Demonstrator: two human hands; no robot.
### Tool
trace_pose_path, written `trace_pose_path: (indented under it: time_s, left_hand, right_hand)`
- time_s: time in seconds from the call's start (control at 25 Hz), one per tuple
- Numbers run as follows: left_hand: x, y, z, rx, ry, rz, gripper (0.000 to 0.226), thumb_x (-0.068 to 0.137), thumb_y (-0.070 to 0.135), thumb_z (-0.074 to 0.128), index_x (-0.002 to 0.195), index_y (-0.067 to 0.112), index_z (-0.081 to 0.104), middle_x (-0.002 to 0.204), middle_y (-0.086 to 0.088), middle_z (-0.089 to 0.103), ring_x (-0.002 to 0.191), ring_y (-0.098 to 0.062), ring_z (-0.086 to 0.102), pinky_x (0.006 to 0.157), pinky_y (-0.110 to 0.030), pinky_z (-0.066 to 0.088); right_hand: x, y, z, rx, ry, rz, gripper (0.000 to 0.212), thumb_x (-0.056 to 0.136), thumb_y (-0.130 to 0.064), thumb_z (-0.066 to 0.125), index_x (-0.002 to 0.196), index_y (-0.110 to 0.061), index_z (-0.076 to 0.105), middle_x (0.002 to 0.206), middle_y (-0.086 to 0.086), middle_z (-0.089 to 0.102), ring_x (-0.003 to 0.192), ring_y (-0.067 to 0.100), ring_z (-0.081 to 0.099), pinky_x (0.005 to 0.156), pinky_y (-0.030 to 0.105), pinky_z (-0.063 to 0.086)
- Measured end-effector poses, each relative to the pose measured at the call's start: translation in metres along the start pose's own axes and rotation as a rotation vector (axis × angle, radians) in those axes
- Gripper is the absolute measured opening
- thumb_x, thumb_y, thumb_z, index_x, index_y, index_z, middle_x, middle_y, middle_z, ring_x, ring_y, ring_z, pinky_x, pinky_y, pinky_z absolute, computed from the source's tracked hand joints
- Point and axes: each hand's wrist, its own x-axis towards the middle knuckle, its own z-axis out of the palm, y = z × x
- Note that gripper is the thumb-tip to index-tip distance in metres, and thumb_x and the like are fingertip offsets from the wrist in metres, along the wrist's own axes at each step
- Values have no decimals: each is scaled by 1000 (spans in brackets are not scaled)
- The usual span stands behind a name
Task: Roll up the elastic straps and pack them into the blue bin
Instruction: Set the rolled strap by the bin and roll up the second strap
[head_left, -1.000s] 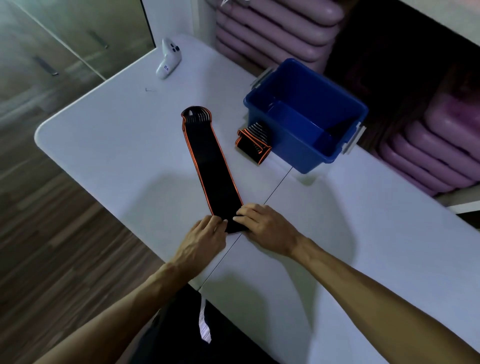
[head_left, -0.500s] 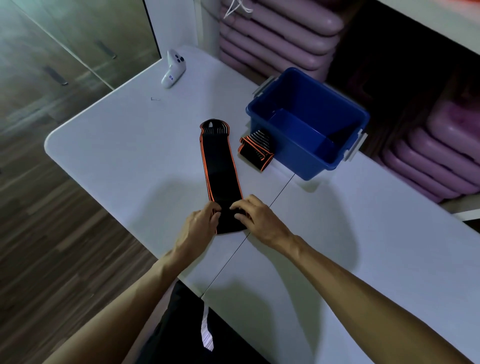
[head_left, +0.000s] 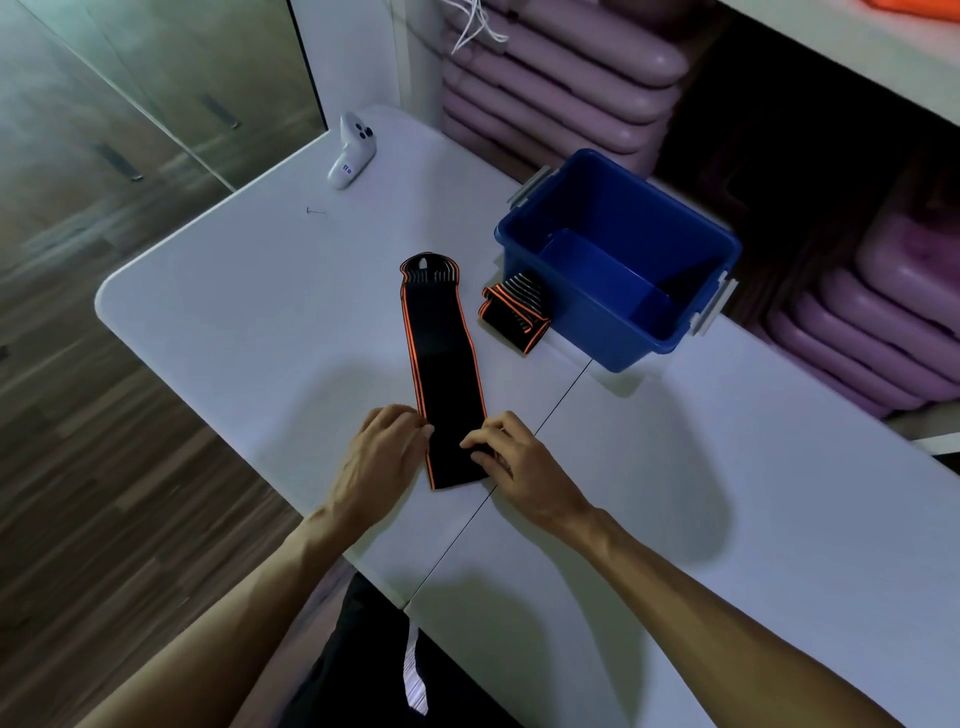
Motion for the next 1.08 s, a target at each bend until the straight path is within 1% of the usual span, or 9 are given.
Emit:
trace_pose_path:
  time_s: [0.12,0.16,0.36,0.44,0.56,0.64,0.8,0.96,1.08]
  left_hand:
    - [21,17,4,-101,-2,-474,28,86,40,65,90,12,66,92,0,57,84,-20,56,75,-28,40]
    - [26,20,6,-118,-3,-551,26,84,38,68,86,12,67,87,1,56,84,-20,56,74,-28,39]
    - [34,22,2,-179,11,-615,13,83,22,69,77,11,71,69,2,61,80,-26,64,66,-27,37]
    - [36,27,0,-187,10,-640,19,85,28,66,71,14,68,67,-2,62,76,-27,63,63,-32,41]
    - [42,37,-3,-144,25,-665,34,84,42,66,65,15,60,67,-8,61,73,-34,62,67,-41,49]
    - [45,35,-1,-121,32,-698,36,82,49,66,70,16,60,72,-5,63,78,-32,63,68,-40,49]
    - [63,28,-1,-80,41,-729,44,76,64,62,91,23,68,91,1,68,89,-25,63,70,-35,47]
    - [82,15,-5,-188,-11,-732,21,80,45,69,79,24,69,80,1,67,82,-26,64,65,-31,42]
    - [86,-1,-5,-217,-21,-722,16,80,35,72,76,21,67,78,-3,68,81,-28,65,64,-30,44]
  right_hand:
    - [-2,-1,0,-1,-21,-17,19,100,-18,55,117,-18,64,112,-3,50,98,4,58,86,17,49]
    - [-3,0,0,7,-28,-12,19,100,-18,55,117,-19,64,113,-4,50,98,4,58,86,17,49]
    - [-3,-1,-3,47,-62,34,21,100,-17,54,117,-23,65,114,-5,53,102,4,58,89,19,49]
    - [-4,-2,-2,58,-77,27,22,100,-14,54,117,-21,65,114,-5,60,105,5,59,91,25,50]
    - [-6,0,-2,55,-90,21,22,99,-12,54,117,-19,66,113,-5,65,106,6,60,91,30,51]
    - [-6,-1,-3,50,-101,29,22,99,-12,54,117,-19,66,113,-4,65,106,6,61,92,29,51]
    - [-4,-1,-5,53,-118,25,22,99,-11,55,115,-18,67,111,-4,65,103,7,61,90,26,50]
    - [-1,0,-7,60,-135,40,22,98,-10,55,115,-18,67,114,-4,66,106,7,62,92,25,50]
    - [3,-2,-8,55,-173,57,21,99,-12,54,115,-20,65,117,-4,66,110,7,61,95,26,50]
